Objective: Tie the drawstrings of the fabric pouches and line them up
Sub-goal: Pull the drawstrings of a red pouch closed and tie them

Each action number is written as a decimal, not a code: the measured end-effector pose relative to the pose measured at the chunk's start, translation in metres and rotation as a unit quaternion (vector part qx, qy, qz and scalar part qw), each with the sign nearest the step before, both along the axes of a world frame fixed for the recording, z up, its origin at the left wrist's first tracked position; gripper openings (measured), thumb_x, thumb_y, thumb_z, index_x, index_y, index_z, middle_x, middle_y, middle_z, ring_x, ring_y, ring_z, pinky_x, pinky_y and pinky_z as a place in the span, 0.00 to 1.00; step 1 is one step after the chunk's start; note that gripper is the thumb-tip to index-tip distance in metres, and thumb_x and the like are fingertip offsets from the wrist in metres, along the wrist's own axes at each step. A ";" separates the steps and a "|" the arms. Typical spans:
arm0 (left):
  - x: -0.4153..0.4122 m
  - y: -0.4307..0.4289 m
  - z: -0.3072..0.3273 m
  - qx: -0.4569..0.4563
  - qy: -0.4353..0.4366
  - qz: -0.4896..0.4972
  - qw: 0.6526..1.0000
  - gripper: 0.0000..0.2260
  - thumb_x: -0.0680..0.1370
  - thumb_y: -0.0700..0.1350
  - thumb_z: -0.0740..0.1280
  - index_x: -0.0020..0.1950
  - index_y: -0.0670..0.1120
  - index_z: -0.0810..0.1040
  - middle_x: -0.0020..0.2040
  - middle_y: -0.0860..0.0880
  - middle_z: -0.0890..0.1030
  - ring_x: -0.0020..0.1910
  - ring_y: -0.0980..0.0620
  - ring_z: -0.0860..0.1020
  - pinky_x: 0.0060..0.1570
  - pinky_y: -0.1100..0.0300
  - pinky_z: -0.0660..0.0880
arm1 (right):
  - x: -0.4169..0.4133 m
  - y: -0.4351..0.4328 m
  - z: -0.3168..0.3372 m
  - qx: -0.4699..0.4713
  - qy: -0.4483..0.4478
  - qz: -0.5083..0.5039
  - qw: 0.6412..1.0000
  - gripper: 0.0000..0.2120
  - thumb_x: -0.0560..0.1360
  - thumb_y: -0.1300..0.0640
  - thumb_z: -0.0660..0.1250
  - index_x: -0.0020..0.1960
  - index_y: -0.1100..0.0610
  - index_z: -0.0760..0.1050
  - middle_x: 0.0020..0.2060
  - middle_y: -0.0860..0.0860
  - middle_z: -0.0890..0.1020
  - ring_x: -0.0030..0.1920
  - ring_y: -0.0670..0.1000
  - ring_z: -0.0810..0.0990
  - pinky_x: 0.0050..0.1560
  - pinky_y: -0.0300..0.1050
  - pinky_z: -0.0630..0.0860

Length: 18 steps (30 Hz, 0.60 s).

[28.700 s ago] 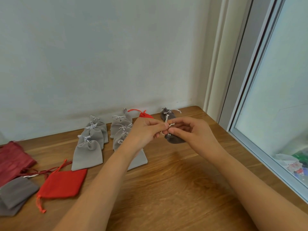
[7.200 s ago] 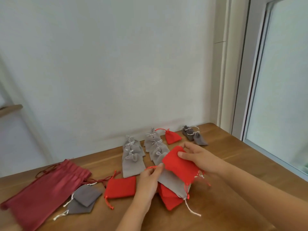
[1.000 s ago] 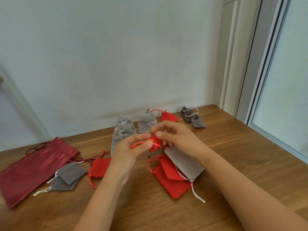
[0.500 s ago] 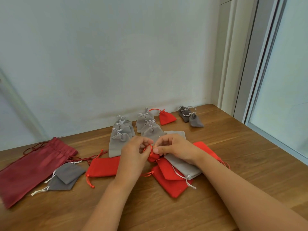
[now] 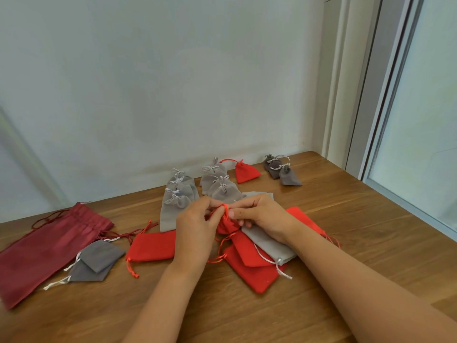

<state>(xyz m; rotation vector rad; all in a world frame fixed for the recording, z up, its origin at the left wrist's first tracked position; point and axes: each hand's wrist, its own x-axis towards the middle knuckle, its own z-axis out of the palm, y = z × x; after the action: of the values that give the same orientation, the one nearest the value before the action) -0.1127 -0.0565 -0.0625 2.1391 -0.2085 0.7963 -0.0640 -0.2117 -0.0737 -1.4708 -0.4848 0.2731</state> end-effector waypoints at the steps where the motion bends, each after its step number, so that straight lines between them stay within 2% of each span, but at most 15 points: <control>1: 0.000 0.000 0.000 0.000 -0.005 -0.005 1.000 0.04 0.72 0.39 0.73 0.44 0.47 0.83 0.37 0.56 0.81 0.40 0.58 0.79 0.40 0.69 0.74 | 0.000 0.000 0.001 0.003 0.004 -0.006 1.000 0.05 0.74 0.67 0.68 0.45 0.59 0.82 0.25 0.47 0.77 0.27 0.40 0.72 0.30 0.31 0.68; 3: -0.001 0.000 0.000 0.000 -0.011 -0.016 1.000 0.06 0.72 0.38 0.73 0.46 0.47 0.84 0.39 0.58 0.81 0.43 0.59 0.79 0.41 0.71 0.74 | 0.001 0.000 0.002 0.023 0.015 -0.016 0.999 0.07 0.74 0.68 0.67 0.43 0.60 0.81 0.26 0.48 0.78 0.27 0.41 0.73 0.29 0.32 0.68; 6: -0.001 0.000 -0.001 -0.005 0.006 -0.042 0.999 0.08 0.72 0.38 0.73 0.47 0.50 0.84 0.40 0.61 0.81 0.42 0.61 0.80 0.43 0.70 0.75 | 0.004 0.000 0.003 0.109 0.056 -0.023 0.992 0.09 0.76 0.70 0.61 0.43 0.62 0.78 0.28 0.50 0.79 0.27 0.44 0.73 0.27 0.34 0.67; 9: -0.003 0.002 0.001 -0.021 0.063 -0.039 0.997 0.06 0.72 0.42 0.74 0.40 0.54 0.82 0.34 0.58 0.81 0.35 0.64 0.78 0.38 0.71 0.72 | 0.006 -0.001 0.006 0.181 0.091 -0.017 0.979 0.08 0.76 0.68 0.57 0.43 0.61 0.72 0.32 0.52 0.80 0.26 0.46 0.72 0.26 0.36 0.64; 12: -0.005 0.006 -0.001 -0.028 0.108 -0.037 0.993 0.06 0.74 0.45 0.72 0.38 0.52 0.79 0.33 0.55 0.79 0.33 0.64 0.75 0.37 0.72 0.70 | 0.007 -0.002 0.007 0.228 0.138 -0.013 0.964 0.09 0.77 0.67 0.53 0.41 0.60 0.69 0.37 0.56 0.82 0.25 0.48 0.70 0.24 0.37 0.62; 14: -0.006 0.008 -0.003 -0.059 0.132 -0.053 0.988 0.05 0.76 0.46 0.70 0.40 0.49 0.79 0.36 0.54 0.79 0.35 0.62 0.75 0.39 0.67 0.72 | 0.007 0.000 0.007 0.224 0.153 -0.021 0.962 0.11 0.78 0.66 0.52 0.40 0.59 0.68 0.35 0.56 0.80 0.23 0.48 0.68 0.24 0.38 0.60; 16: -0.007 0.007 0.001 -0.114 0.143 -0.078 0.980 0.06 0.77 0.44 0.67 0.40 0.46 0.78 0.38 0.53 0.80 0.35 0.60 0.75 0.40 0.61 0.74 | 0.007 0.004 0.005 0.172 0.126 -0.043 0.976 0.11 0.79 0.66 0.51 0.40 0.59 0.66 0.31 0.53 0.76 0.23 0.48 0.67 0.24 0.38 0.58; 18: -0.010 0.003 0.009 -0.172 0.123 -0.100 0.972 0.11 0.78 0.38 0.65 0.35 0.45 0.76 0.41 0.52 0.80 0.35 0.64 0.75 0.40 0.68 0.71 | 0.006 0.007 0.002 0.087 0.075 -0.065 0.991 0.11 0.79 0.65 0.51 0.41 0.58 0.66 0.29 0.52 0.73 0.24 0.48 0.67 0.25 0.38 0.59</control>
<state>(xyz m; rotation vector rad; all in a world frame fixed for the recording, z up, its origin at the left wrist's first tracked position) -0.1223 -0.0539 -0.0538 1.8312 -0.1402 0.4107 -0.0582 -0.2051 -0.0719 -1.2952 -0.2834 0.2305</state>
